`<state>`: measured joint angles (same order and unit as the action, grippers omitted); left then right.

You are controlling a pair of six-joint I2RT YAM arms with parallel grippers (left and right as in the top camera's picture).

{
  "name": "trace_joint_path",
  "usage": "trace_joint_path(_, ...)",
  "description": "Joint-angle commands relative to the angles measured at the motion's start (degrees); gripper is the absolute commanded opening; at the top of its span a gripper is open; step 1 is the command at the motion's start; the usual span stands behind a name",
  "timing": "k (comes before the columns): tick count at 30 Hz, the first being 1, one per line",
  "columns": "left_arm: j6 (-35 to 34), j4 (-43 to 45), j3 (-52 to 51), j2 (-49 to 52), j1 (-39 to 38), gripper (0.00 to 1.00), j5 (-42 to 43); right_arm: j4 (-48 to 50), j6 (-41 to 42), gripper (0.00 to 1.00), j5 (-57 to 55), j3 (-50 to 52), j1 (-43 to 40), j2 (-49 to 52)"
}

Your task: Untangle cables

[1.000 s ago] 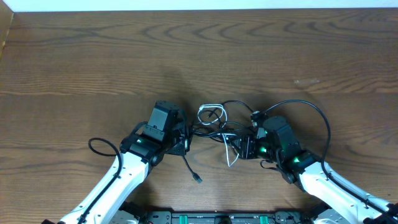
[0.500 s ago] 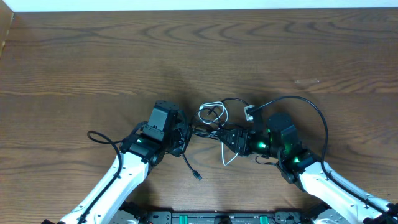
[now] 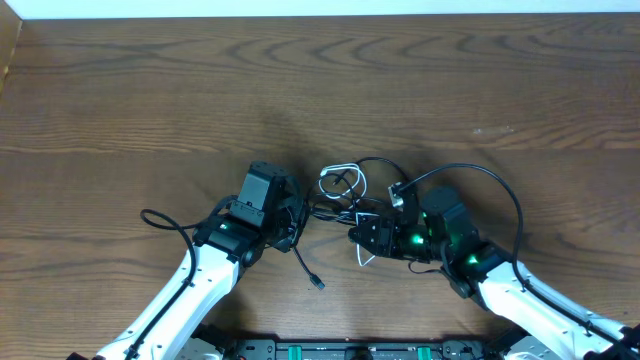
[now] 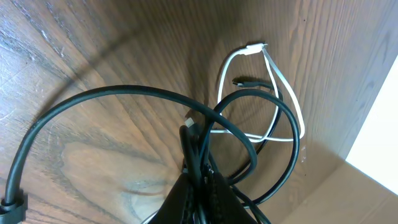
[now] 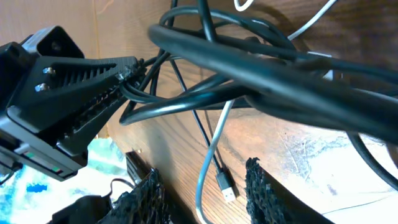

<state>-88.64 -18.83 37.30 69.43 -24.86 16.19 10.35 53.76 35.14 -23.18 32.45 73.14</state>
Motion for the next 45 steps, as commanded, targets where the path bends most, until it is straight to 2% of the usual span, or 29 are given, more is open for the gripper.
trace_joint_path(1,0.46,0.13,0.42,-0.20,0.02,0.09,-0.11,-0.09,2.19,0.40,-3.89,-0.28,0.74,0.28)
trace_joint_path(8,0.26,0.13,0.42,-0.20,0.02,0.09,-0.13,0.09,4.28,0.37,-9.03,-0.28,1.09,1.36)
trace_joint_path(22,0.31,0.11,0.42,-0.20,0.02,0.09,-0.11,6.60,11.21,0.31,-9.11,-0.28,1.09,5.05)
trace_joint_path(29,0.28,0.11,0.42,-0.20,0.02,0.09,-0.07,6.86,13.18,0.27,-10.80,-0.28,1.09,6.21)
trace_joint_path(34,0.31,0.07,0.42,-0.20,0.02,0.09,1.29,8.02,13.55,0.17,-10.88,-0.28,1.09,6.71)
trace_joint_path(35,0.33,-0.02,0.42,-0.20,0.00,0.09,1.38,8.96,13.53,0.12,-10.80,-0.28,1.09,6.71)
trace_joint_path(36,0.33,-0.37,0.42,-0.20,0.00,0.09,1.36,10.40,13.53,0.02,-10.80,-0.28,1.09,6.71)
trace_joint_path(45,0.55,-1.90,0.42,-0.20,0.02,0.09,1.16,16.02,13.46,0.01,-6.91,-0.28,1.09,6.69)
